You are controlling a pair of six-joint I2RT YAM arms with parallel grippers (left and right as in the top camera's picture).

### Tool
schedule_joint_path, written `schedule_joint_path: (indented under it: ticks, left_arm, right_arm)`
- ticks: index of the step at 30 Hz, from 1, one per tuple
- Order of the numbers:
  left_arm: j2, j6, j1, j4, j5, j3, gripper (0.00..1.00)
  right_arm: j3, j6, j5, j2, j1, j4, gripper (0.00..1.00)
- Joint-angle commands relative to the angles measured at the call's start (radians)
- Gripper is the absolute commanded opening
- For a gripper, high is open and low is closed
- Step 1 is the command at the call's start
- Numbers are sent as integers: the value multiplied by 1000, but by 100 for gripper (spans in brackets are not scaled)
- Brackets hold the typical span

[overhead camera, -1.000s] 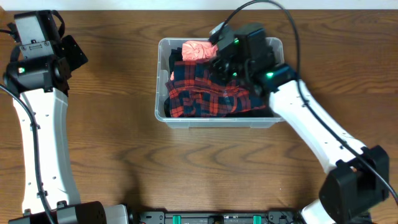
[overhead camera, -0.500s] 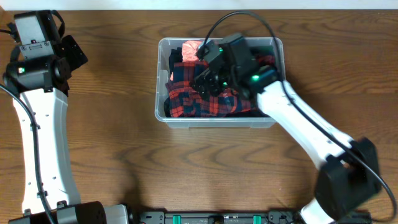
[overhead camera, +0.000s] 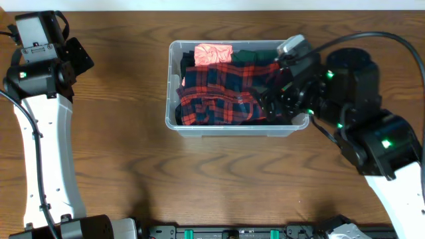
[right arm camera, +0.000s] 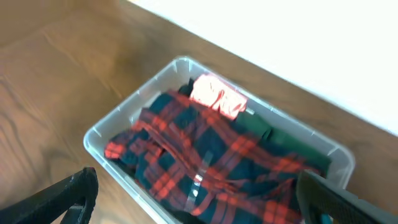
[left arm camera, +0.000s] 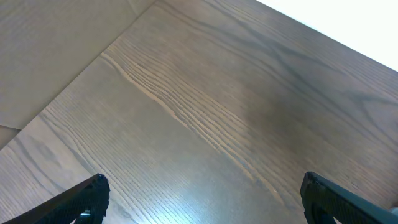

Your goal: Pack container

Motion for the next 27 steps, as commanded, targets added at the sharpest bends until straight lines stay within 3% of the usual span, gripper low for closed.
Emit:
schedule_joint_path:
  ticks: [1, 14, 21, 27]
  left_arm:
    - [1, 1, 3, 0, -12, -1, 98]
    - [1, 1, 3, 0, -13, -1, 98]
    - [1, 0, 3, 0, -13, -1, 98]
    - [1, 1, 3, 0, -13, -1, 98]
  right_arm:
    - [2, -9, -4, -58, -13, 0, 99]
    - [-54, -9, 38, -296, -42, 18, 99]
    - [-265, -8, 48, -554, -80, 37, 99]
    - [-547, -9, 48, -794, -126, 151, 99]
